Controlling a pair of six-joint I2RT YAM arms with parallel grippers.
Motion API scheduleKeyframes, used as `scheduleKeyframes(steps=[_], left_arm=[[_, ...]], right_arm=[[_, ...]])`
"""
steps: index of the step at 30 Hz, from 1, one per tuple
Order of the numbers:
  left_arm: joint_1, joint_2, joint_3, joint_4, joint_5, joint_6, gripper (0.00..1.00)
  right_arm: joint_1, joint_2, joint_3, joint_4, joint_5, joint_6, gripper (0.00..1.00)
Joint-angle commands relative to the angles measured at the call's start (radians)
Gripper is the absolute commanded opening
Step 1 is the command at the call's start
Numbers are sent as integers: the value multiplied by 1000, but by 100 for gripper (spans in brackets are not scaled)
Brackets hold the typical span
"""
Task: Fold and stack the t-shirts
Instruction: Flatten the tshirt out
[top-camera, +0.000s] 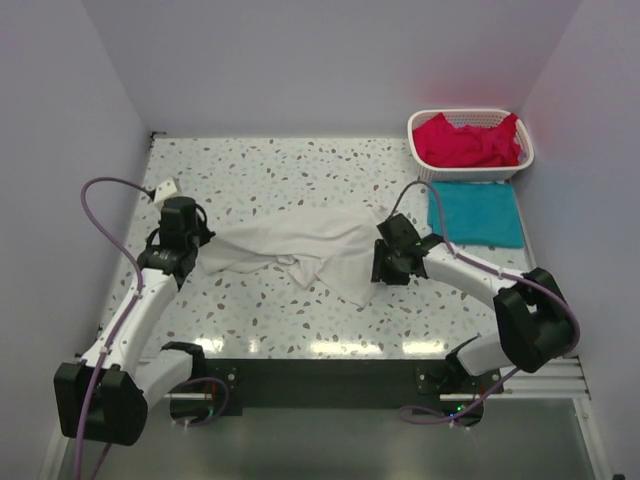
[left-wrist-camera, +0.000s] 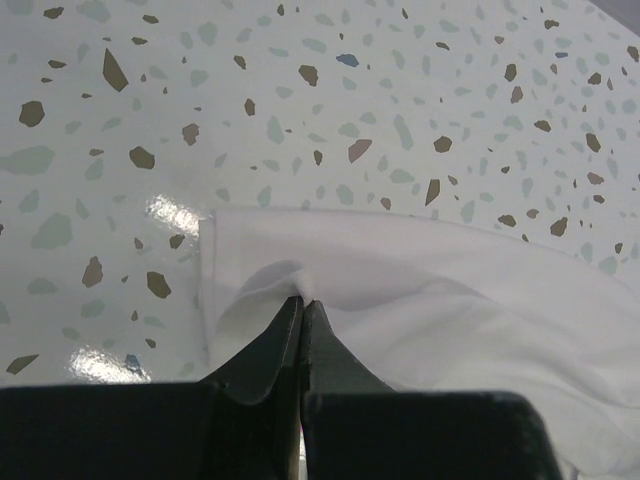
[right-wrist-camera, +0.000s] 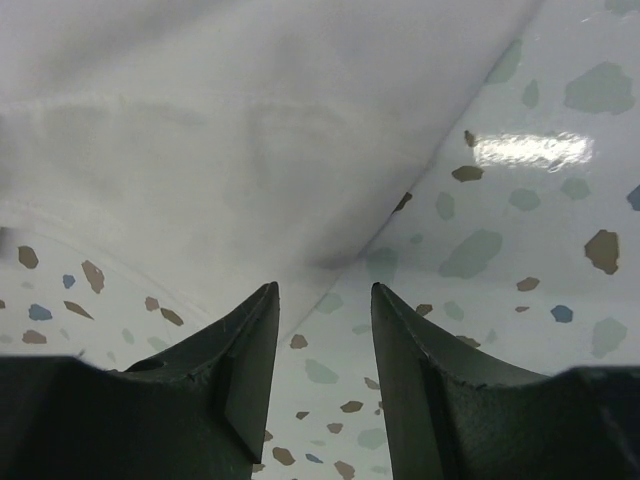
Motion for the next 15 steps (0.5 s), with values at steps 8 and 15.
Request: scheduleKeyframes(steps=[8,15], left_arm=[[5,-24,23,-12,-46,17,0],[6,-30,25,-13,-45,16,0]], right_arm=[[172,72,30,-92,171,170,45],[237,107,33,-84,170,220,45]])
